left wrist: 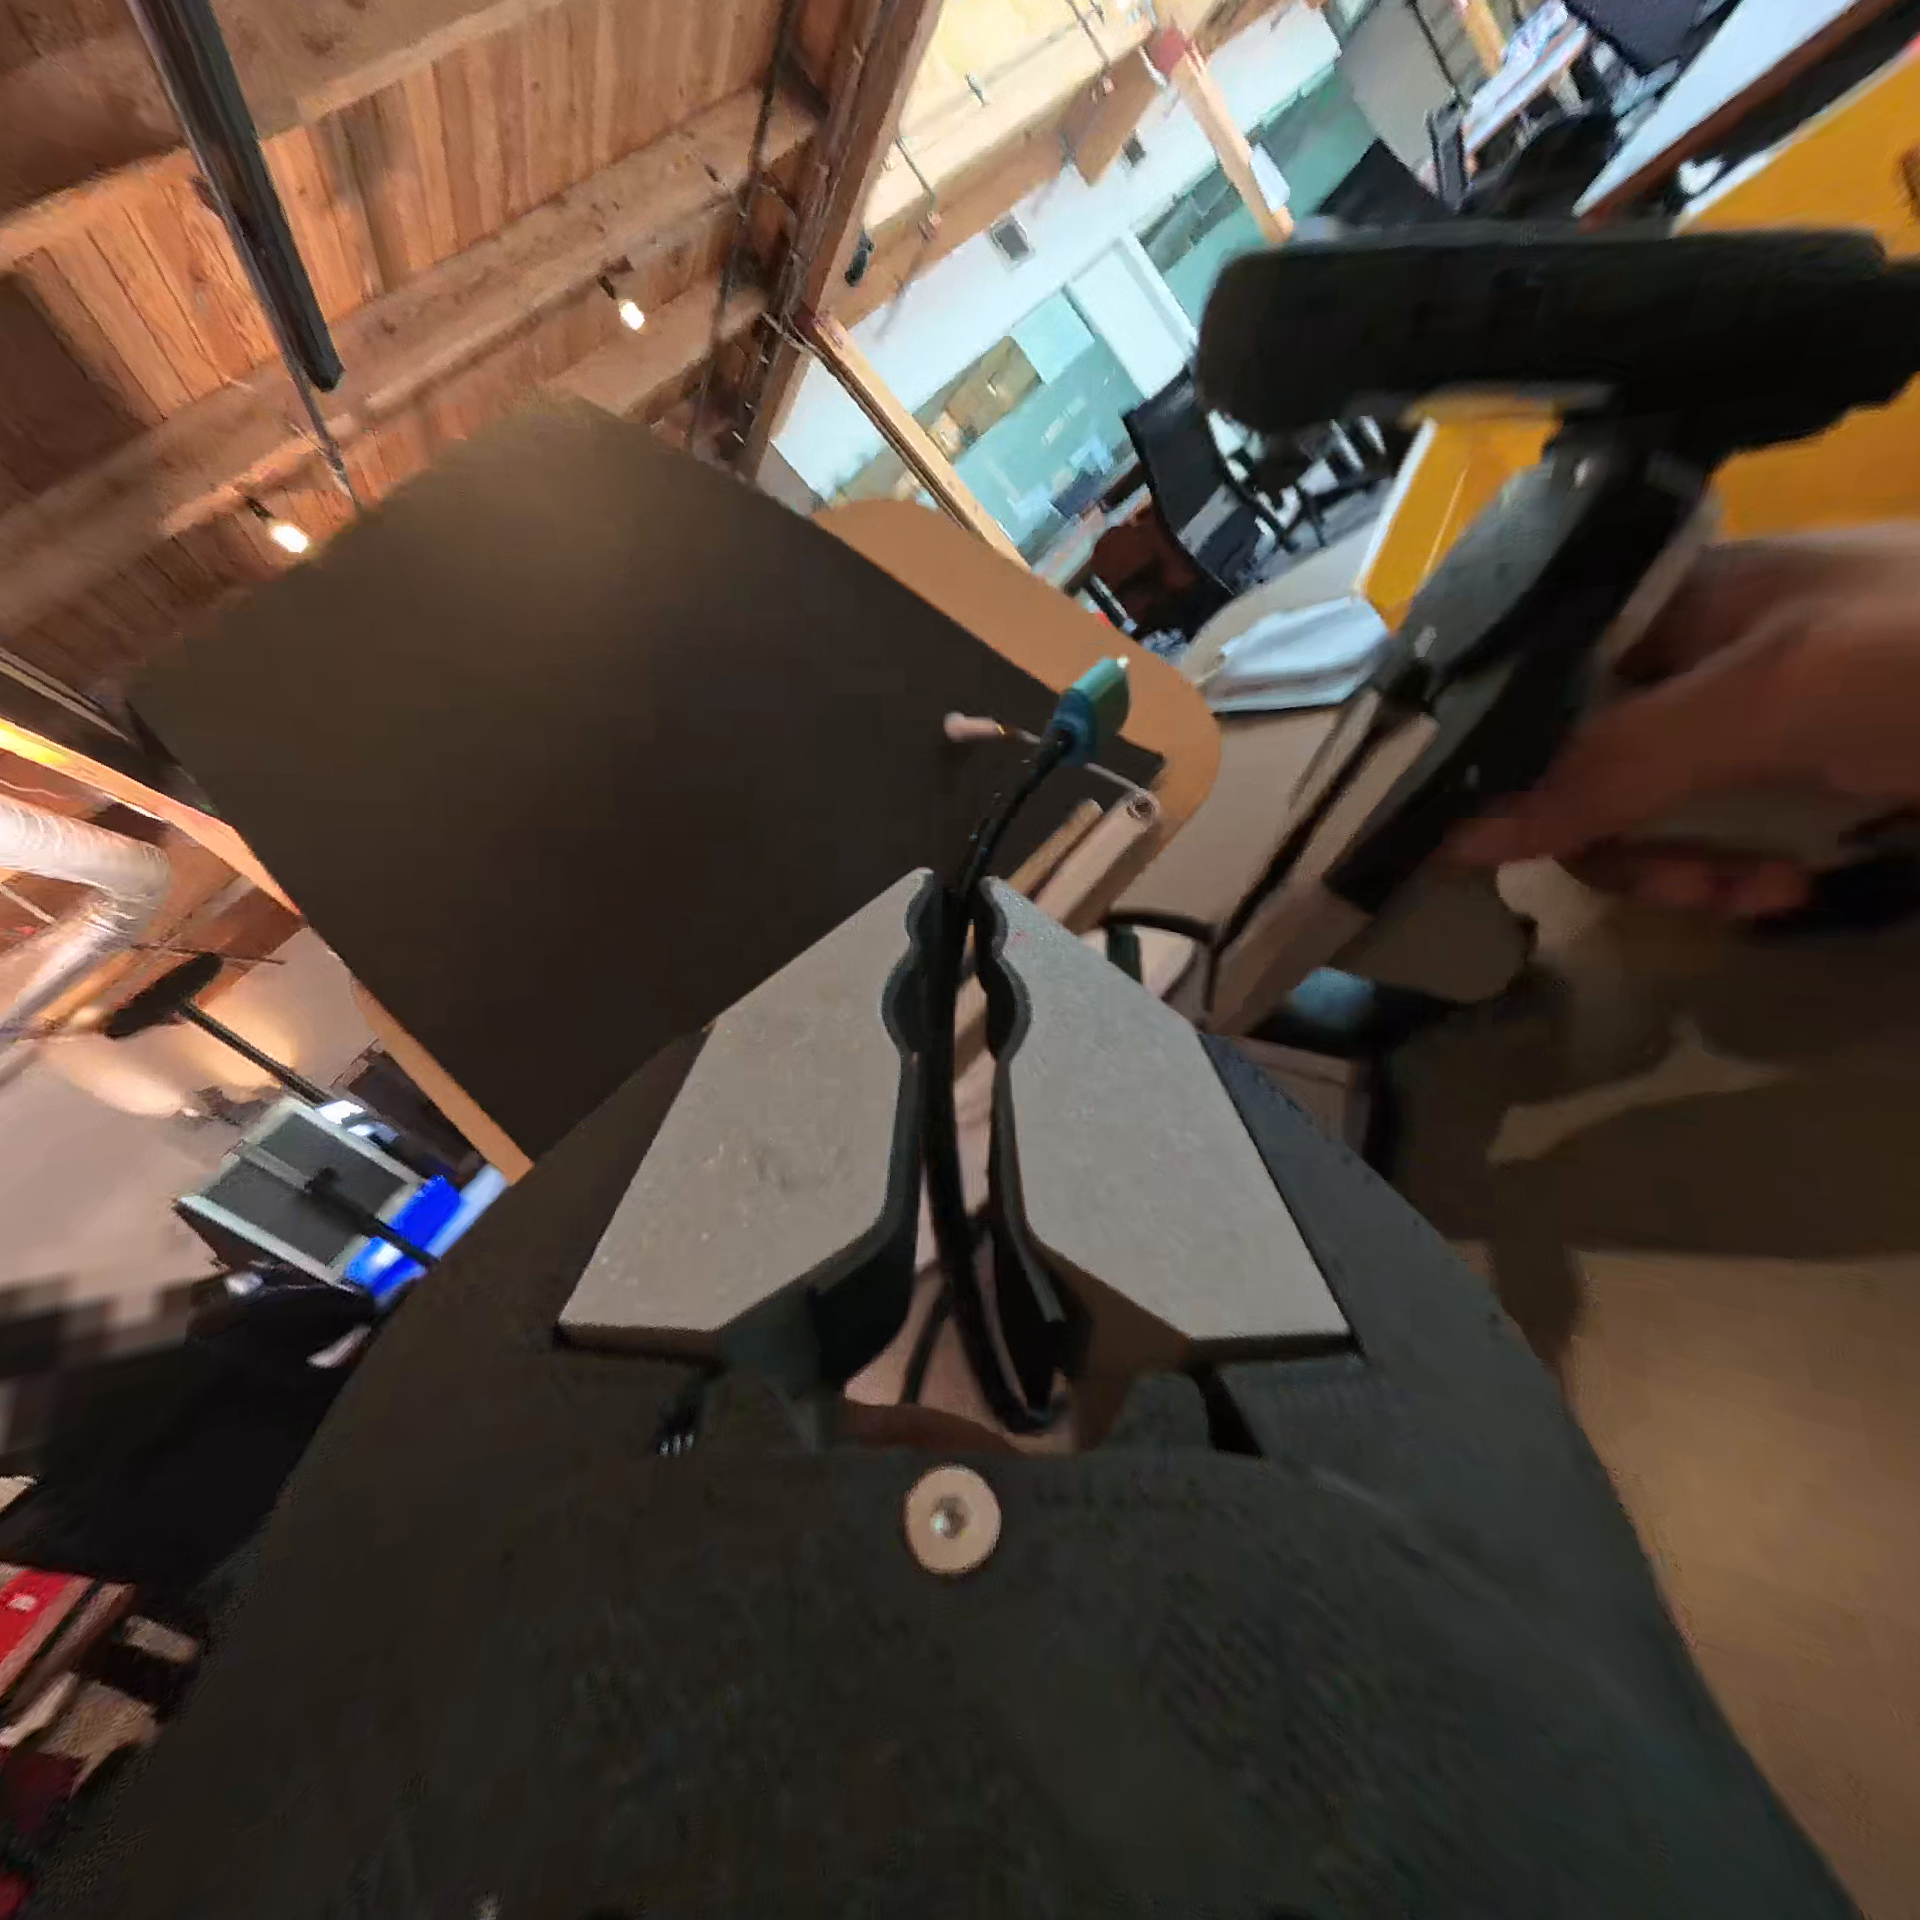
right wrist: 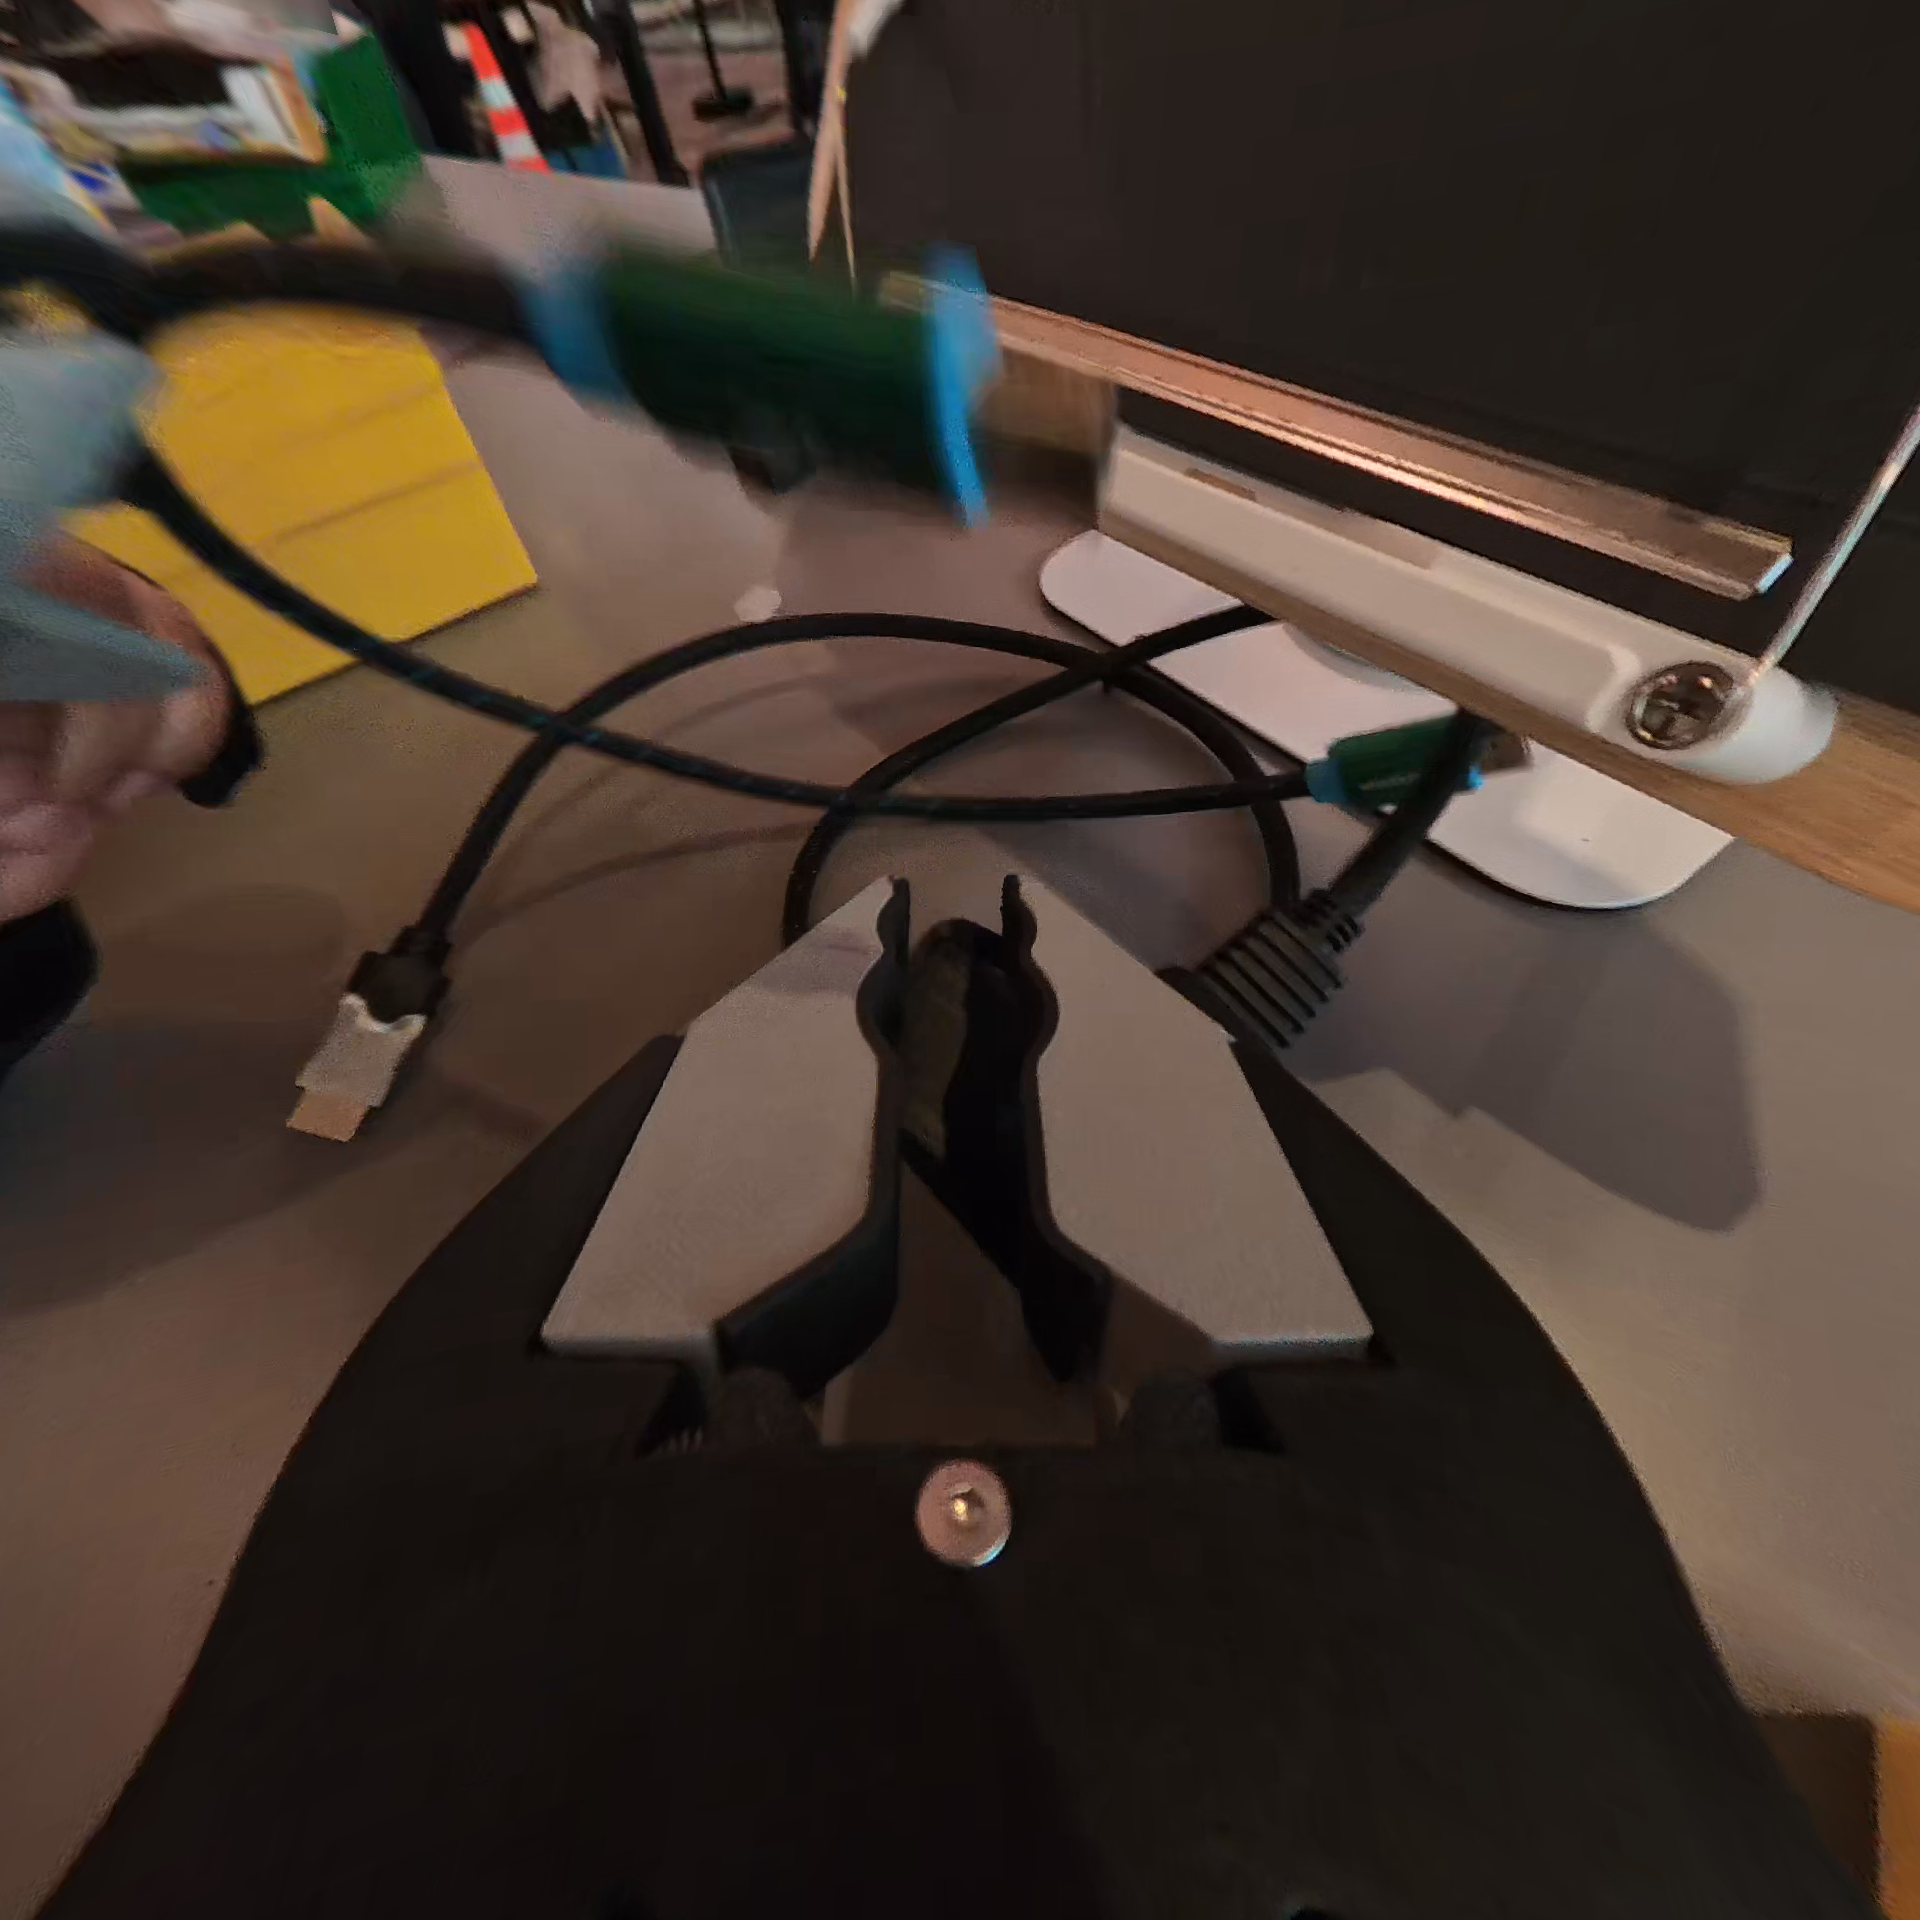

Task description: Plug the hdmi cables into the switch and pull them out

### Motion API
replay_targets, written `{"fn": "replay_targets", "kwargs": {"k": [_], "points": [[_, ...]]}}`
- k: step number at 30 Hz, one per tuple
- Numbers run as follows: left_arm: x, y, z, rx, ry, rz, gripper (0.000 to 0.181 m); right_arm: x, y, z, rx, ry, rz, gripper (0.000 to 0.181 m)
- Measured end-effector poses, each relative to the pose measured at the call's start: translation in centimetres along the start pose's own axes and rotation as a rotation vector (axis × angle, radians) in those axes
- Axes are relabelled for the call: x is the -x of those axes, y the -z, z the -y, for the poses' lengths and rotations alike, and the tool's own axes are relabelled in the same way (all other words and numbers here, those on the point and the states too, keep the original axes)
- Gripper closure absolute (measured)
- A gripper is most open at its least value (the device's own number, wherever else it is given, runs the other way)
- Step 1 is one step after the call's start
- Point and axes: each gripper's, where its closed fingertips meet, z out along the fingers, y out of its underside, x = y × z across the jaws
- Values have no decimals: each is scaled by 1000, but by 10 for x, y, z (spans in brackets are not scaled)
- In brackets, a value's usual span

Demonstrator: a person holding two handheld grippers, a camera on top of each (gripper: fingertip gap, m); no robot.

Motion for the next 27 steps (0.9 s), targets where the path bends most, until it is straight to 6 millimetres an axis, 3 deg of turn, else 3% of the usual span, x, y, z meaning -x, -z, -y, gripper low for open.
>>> {"fn": "replay_targets", "kwargs": {"k": [3, 10, 15, 19, 27], "points": [[-12, 1, -10, 24, 52, -84, 178, 1, 1, 2, -15, -11, 10, 166], [-18, 8, -14, 41, -40, -95, 178, 2, 17, 18, -121, -6, 15, 163], [-13, 8, -15, 40, -177, 20, 178, -26, 17, 4, -42, 30, -159, 156], [-15, 6, -19, 47, -250, 42, 179, -18, 11, 2, -9, 93, -136, 145], [-2, 6, -26, 61, -183, 68, 181, -6, 2, -5, 31, 147, -91, 149]]}}
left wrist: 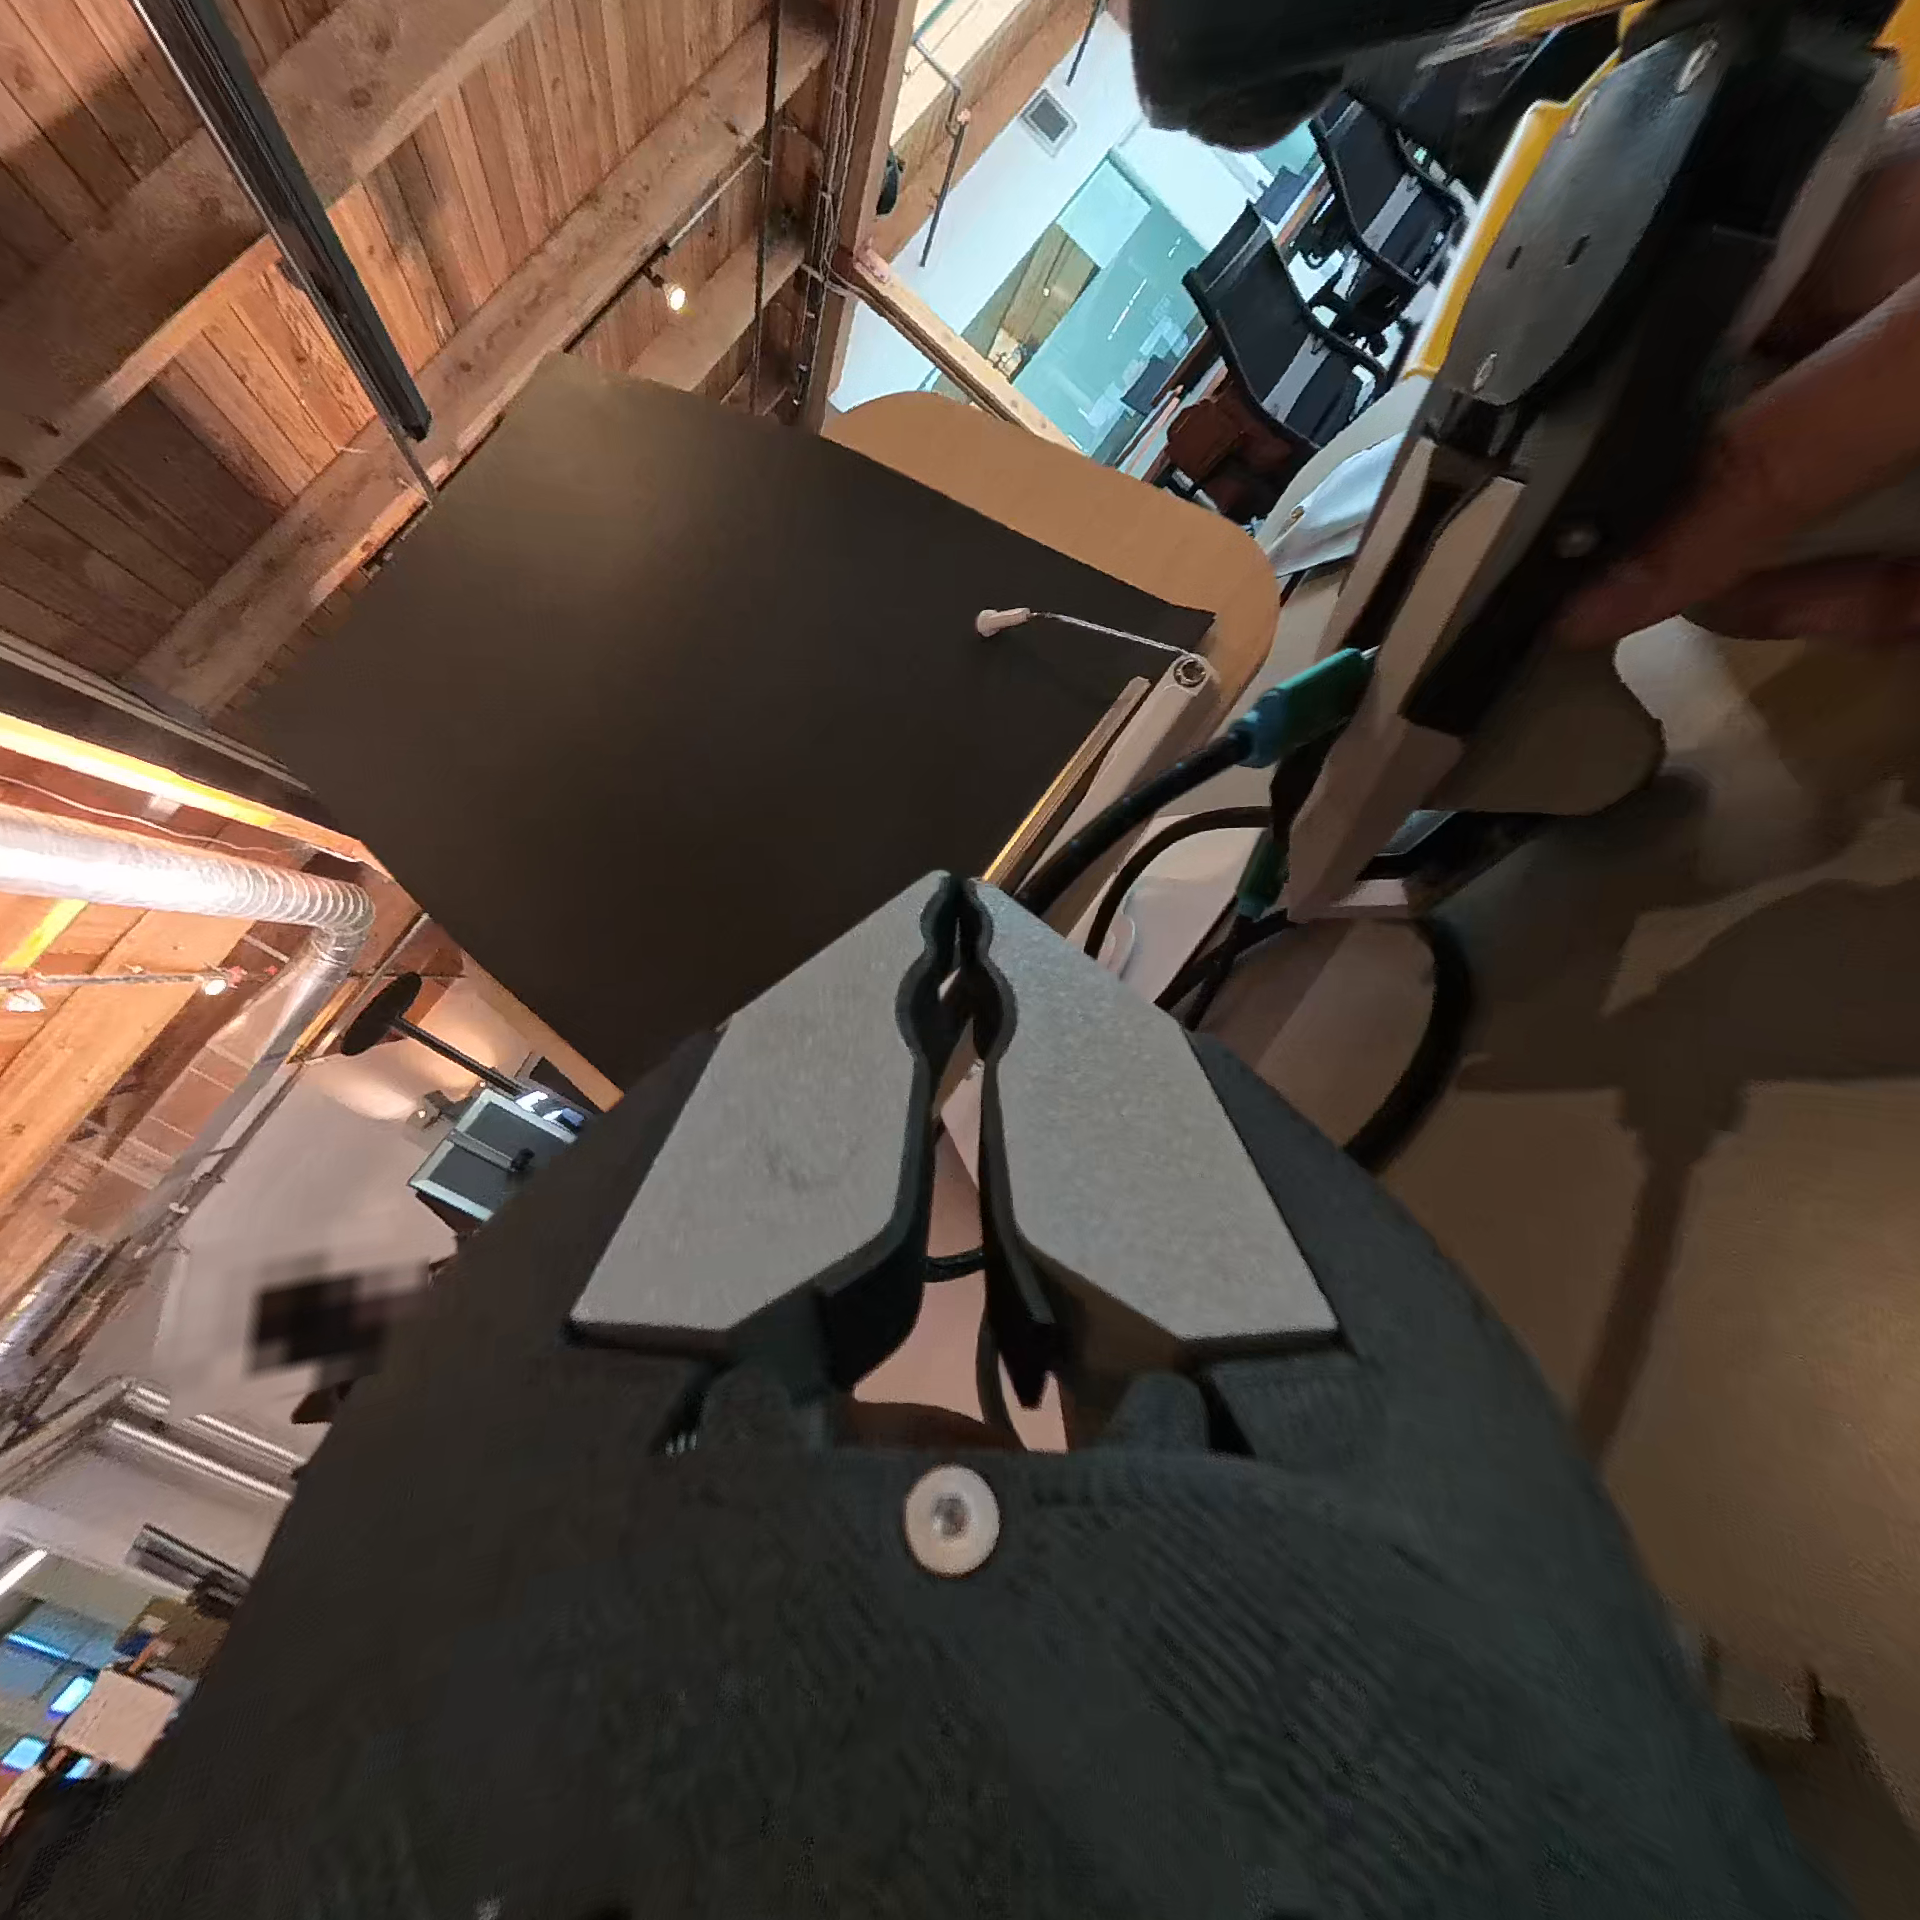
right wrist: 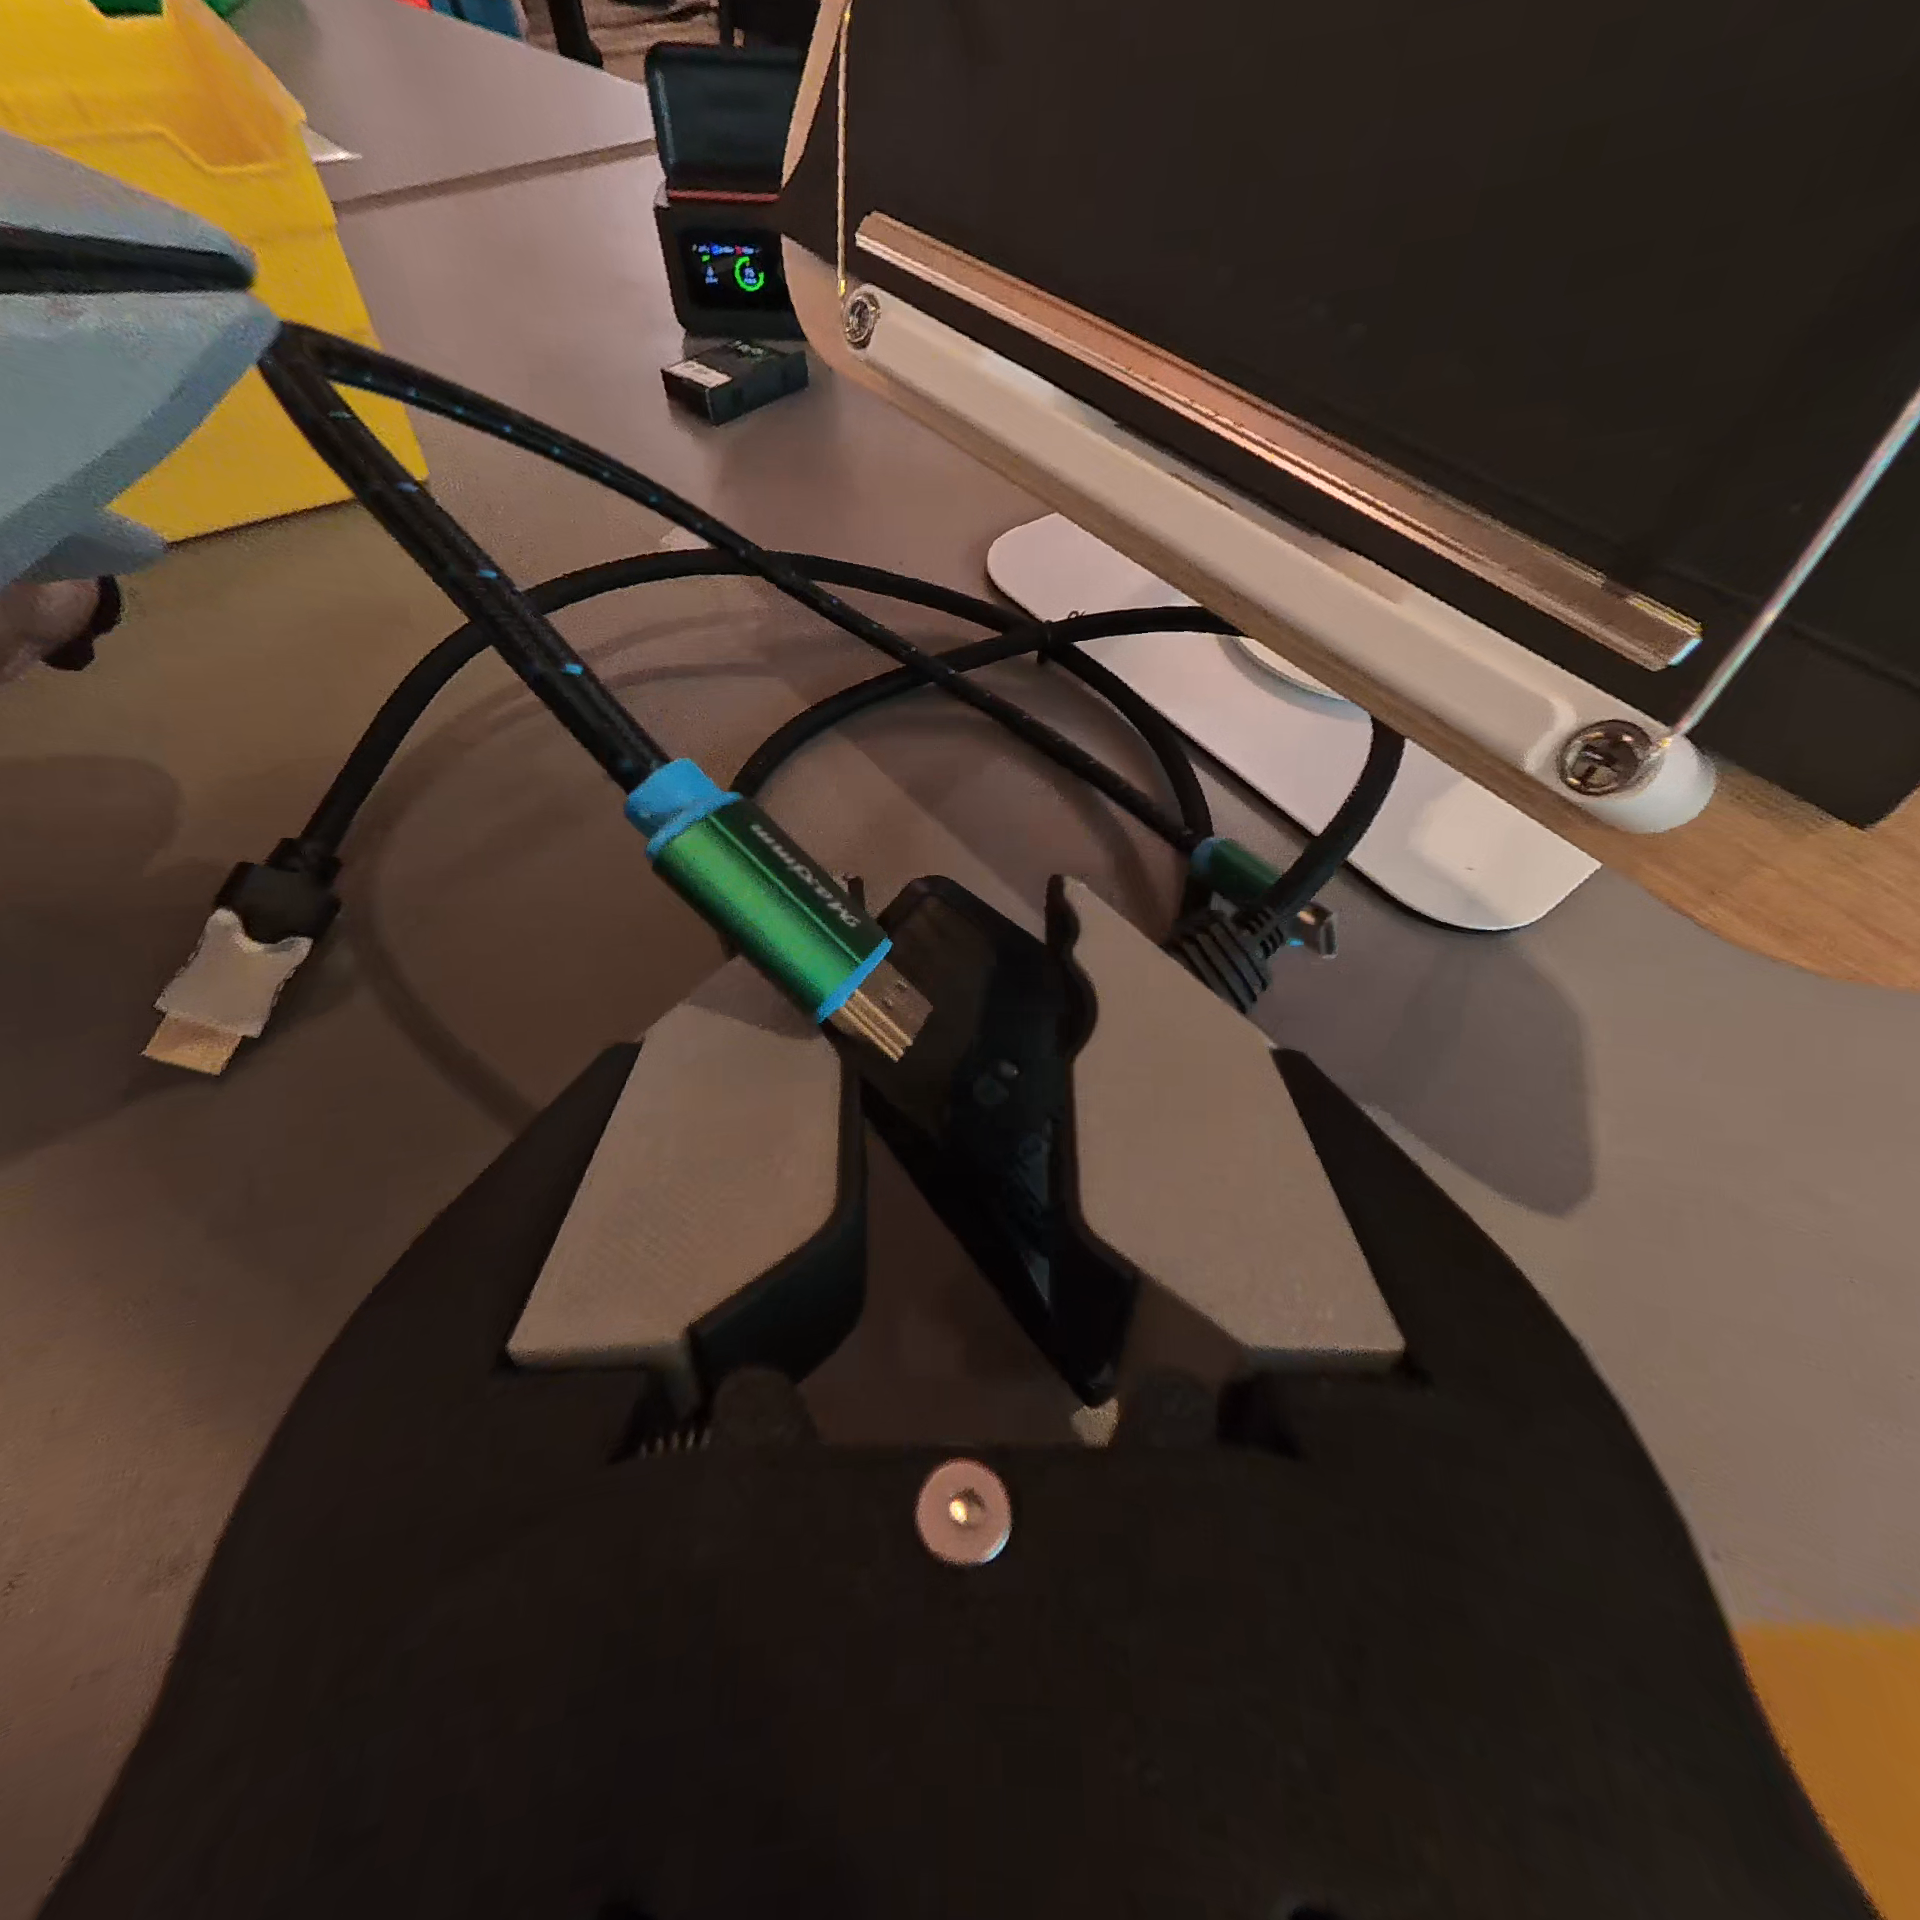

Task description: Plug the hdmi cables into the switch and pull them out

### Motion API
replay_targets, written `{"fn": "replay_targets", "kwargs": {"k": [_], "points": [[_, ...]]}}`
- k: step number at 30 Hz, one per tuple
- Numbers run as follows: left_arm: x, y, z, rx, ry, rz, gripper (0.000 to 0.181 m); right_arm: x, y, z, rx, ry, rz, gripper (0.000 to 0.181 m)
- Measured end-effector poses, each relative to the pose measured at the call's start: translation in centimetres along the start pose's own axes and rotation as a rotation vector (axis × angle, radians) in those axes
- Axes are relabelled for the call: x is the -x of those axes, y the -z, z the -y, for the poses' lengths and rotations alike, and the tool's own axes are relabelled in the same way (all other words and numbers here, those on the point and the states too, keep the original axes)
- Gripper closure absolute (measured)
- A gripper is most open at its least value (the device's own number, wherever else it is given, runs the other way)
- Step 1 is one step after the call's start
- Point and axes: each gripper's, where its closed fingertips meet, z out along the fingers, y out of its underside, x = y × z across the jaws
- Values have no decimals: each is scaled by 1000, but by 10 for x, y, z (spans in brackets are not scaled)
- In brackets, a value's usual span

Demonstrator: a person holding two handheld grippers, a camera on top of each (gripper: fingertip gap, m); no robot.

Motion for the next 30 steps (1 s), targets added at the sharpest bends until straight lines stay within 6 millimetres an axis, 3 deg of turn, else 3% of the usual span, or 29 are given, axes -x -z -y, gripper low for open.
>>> {"fn": "replay_targets", "kwargs": {"k": [2, 12, 15, 18, 20, 21, 25, 27, 30], "points": [[0, -1, -2, 9, 24, -14, 181, 5, -1, -1, 11, 2, 34, 156], [-8, 3, 4, -5, 48, -80, 181, 38, 0, 14, -47, 99, 139, 153], [-11, 1, 3, 20, 34, -79, 181, 48, 2, 17, -58, 154, 155, 164], [-16, 2, 6, 7, 22, -99, 181, 37, 2, 18, -57, 136, 79, 171], [-25, 4, 9, -10, 11, -151, 181, 25, 4, 20, -62, 100, 27, 172], [-28, 5, 10, -12, 6, -170, 181, 28, 5, 21, -68, 94, 60, 172], [-47, 6, 8, 10, -19, -256, 181, 63, 17, 32, -132, 107, 272, 174], [-57, 10, 9, -8, -56, -300, 181, 68, 19, 27, -102, 180, 282, 175], [-97, 44, 27, -100, -120, -603, 181, 69, 20, 18, -60, 244, 290, 170]]}}
